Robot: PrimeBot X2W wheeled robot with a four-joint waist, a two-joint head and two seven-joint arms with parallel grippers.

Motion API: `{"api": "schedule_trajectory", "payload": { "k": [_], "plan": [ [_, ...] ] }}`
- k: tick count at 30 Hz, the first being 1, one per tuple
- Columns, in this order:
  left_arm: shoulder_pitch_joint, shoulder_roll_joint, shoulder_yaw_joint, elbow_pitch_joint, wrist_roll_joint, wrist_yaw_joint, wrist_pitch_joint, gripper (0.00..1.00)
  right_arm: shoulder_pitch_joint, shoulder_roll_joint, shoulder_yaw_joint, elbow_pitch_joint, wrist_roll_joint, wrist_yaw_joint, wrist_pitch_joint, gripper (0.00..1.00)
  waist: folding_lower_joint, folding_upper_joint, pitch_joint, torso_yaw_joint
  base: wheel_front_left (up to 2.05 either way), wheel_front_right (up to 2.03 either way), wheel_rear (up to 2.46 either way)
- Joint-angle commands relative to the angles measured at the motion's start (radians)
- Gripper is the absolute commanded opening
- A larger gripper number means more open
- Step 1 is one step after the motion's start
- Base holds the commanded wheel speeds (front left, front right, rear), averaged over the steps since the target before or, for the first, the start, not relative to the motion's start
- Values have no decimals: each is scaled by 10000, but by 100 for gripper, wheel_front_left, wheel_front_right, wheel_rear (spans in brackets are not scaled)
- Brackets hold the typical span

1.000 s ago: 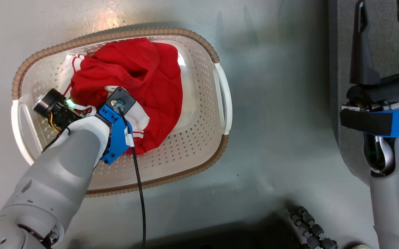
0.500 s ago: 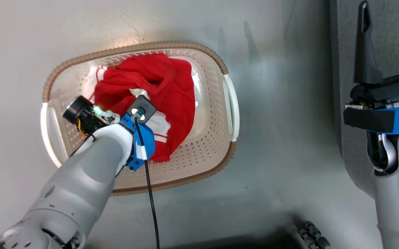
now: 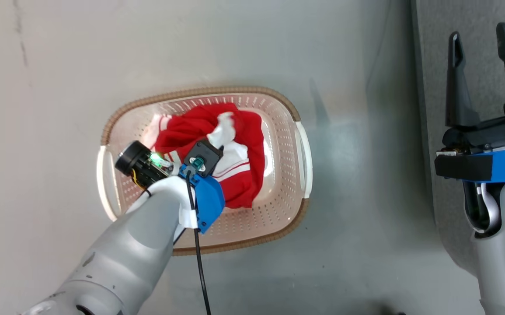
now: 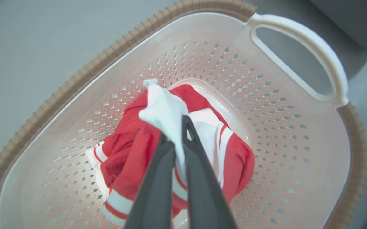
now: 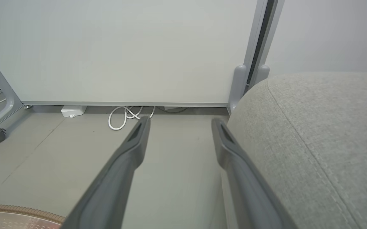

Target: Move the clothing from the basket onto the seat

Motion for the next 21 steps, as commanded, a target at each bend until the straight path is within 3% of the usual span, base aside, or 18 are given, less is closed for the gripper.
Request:
{"api": "schedule_trajectory", "payload": {
  "k": [1, 8, 21],
  "plan": [
    [140, -45, 106, -187, -108, -20, -105, 0, 199, -67, -29, 61, -49, 1, -10, 100, 0, 0, -528, 190, 0, 0, 0],
    [638, -57, 599, -1301, -251, 186, -159, 0, 572, -47, -13, 266, 0, 1, -10, 100, 0, 0, -1528, 341, 0, 0, 0],
    [2027, 265, 2611, -4135, 619, 503, -163, 0, 1419, -90, -115, 588, 22, 1, -10, 100, 0, 0, -3126, 596, 0, 0, 0]
  ]
}}
